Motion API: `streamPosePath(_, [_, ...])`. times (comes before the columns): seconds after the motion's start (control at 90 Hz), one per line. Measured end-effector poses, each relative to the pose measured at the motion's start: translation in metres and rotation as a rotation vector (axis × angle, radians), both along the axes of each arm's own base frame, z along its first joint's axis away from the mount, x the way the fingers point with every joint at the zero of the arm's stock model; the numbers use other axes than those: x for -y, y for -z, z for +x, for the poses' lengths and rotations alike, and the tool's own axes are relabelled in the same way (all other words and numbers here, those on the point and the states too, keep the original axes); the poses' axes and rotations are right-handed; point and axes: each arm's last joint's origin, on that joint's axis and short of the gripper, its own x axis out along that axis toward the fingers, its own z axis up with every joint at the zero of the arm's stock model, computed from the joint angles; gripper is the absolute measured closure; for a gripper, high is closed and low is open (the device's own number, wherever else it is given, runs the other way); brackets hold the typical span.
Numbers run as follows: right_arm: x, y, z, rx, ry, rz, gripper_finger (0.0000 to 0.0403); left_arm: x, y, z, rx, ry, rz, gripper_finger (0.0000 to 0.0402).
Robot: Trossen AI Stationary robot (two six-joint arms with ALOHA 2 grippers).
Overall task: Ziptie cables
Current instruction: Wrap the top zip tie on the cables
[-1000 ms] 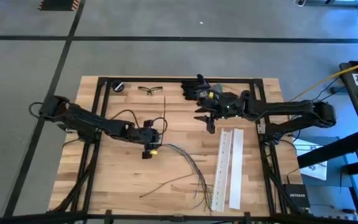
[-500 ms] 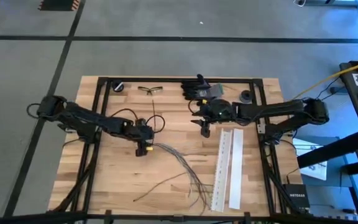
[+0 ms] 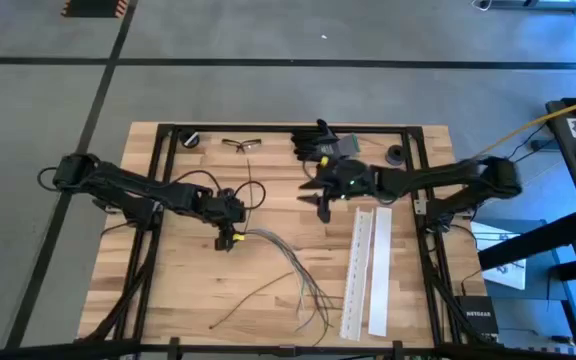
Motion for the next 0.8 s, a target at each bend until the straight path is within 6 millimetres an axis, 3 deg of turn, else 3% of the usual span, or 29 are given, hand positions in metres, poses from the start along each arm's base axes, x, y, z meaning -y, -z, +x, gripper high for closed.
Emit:
streamPosePath(0.2, [-0.035, 0.048, 0.042, 0.09, -0.075, -0.031, 0.0272, 0.001, -0.004, 0.006, 0.08, -0.002, -0.006, 0.018])
streamPosePath(0.444, [-0.049, 0.082, 0.092, 0.0, -0.075, -0.108, 0.0301, 0.0, -0.003, 0.007, 0.091, -0.005, 0.0, 0.018])
streamPosePath(0.533, [-0.05, 0.089, 0.103, -0.08, -0.084, -0.125, 0.0306, 0.0, -0.007, 0.005, 0.061, -0.041, -0.02, 0.018])
streamPosePath(0.633, [-0.05, 0.091, 0.108, -0.163, -0.097, -0.143, 0.0308, 0.003, -0.026, 0.001, 0.045, -0.09, -0.053, 0.018])
streamPosePath(0.8, [-0.049, 0.084, 0.114, -0.216, -0.072, -0.195, 0.0308, 0.013, -0.046, -0.022, -0.006, -0.199, -0.145, 0.018])
